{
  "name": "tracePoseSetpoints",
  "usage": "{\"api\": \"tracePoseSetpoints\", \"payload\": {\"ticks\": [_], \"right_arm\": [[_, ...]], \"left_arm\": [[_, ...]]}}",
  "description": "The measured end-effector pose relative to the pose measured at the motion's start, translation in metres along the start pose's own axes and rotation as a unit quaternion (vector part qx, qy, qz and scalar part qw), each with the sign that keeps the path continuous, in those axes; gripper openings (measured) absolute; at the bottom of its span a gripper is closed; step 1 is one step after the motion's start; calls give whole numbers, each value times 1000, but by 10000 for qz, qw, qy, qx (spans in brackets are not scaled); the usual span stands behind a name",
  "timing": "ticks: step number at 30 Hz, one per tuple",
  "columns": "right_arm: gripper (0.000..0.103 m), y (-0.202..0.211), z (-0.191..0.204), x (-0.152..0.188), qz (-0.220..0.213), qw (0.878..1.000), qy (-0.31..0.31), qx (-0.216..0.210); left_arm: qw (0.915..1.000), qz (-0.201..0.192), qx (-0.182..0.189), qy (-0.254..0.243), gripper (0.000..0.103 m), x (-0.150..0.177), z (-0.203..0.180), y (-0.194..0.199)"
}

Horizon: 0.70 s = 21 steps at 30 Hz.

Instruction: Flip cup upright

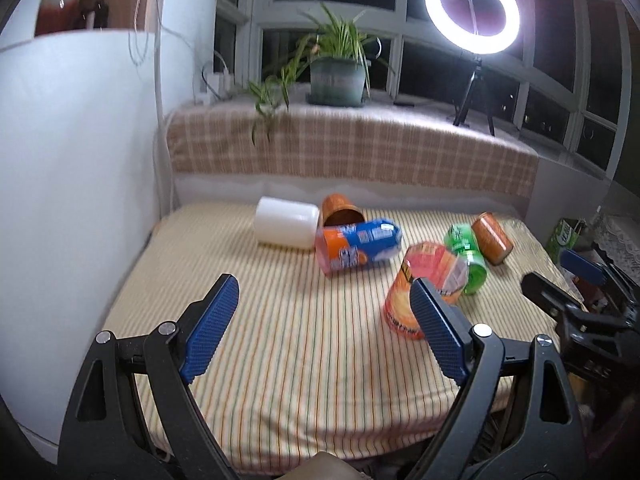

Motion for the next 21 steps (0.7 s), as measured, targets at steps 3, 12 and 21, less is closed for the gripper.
{"api": "tracePoseSetpoints", "payload": {"ticks": [3,12,21], "right_arm": [[83,15,-2,-2,-153,9997,-70,160],[83,50,-10,1,-564,9964,-243,585],[86,69,-18,12,-856,9912,-434,914]], "left_arm": [[9997,-235,-30,-32,90,-1,-3,8],[9966,-819,-105,-66,92,2,-8,32],[9896,-1305,-292,-526,103,22,-32,55]]}}
Point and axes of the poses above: each gripper's, at about its wrist camera, not at the fingertips, and y roughly against the way its jaws point, z to its left, x to its underside, the point moved 2 cm from there along -y, roughly the way its jaws point, and after that the axes turned 3 degrees about -z, right-handed, at the moved point
